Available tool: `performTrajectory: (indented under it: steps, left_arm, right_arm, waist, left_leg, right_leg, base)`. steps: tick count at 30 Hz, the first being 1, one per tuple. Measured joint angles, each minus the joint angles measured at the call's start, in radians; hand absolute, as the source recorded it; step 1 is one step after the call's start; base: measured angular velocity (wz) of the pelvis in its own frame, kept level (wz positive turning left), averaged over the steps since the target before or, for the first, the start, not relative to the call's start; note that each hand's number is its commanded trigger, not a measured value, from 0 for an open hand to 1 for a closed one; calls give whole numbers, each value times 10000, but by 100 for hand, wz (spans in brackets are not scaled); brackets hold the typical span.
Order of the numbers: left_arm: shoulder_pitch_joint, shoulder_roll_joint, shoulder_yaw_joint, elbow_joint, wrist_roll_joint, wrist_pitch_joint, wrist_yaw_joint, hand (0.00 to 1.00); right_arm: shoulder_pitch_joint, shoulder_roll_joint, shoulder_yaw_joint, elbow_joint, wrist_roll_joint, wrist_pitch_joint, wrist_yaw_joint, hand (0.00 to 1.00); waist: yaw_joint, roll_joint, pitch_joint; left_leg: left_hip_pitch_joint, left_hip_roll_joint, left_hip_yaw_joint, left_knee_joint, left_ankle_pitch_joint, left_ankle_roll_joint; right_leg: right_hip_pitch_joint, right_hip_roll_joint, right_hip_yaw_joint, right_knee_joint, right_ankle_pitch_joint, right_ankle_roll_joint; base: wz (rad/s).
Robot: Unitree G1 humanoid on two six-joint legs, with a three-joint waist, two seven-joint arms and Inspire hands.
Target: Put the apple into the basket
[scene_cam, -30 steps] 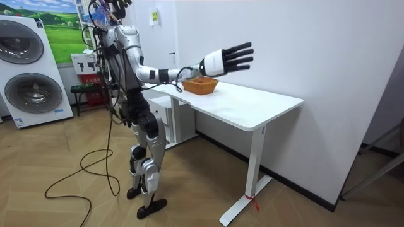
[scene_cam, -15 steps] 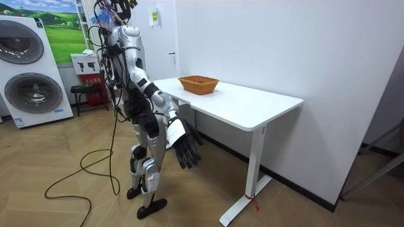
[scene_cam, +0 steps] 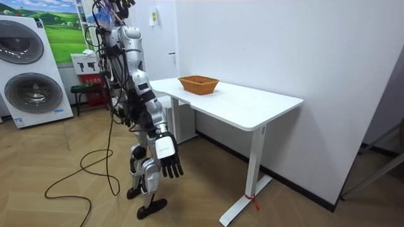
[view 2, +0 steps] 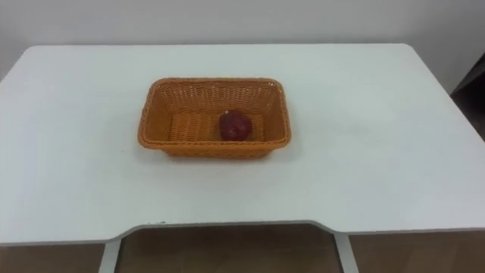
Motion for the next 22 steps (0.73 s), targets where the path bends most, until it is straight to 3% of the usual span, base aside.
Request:
performTrajectory:
  steps: [6,12,22]
  left_arm:
    - [-28,-98,4,253,-4,5,-20,0]
    - [9,-108,15,382,-14,-9,-79,0]
    - [-197,-223,-4,935,-54,204,-269,0]
  right_arm:
    - [-6,210,402,485,259,21,1415,0]
    - [138,246,819,868,164,152,2531,0]
    - [172,279,1704,1194,-722,461,3256,0]
  waist:
    - [-16,169,2]
    - [14,169,4]
    - [26,143,12]
  left_leg:
    - [-3,-10,-89,-24,0,-1]
    - [157,-27,-103,-30,0,-2]
    - [317,-50,-84,-28,-11,13]
  right_leg:
    - [15,-11,-64,-24,-9,-7]
    - [166,-40,-141,-42,-50,-19]
    - [270,-88,-140,10,-106,6]
  base:
    - [1]
    - [3]
    - [0]
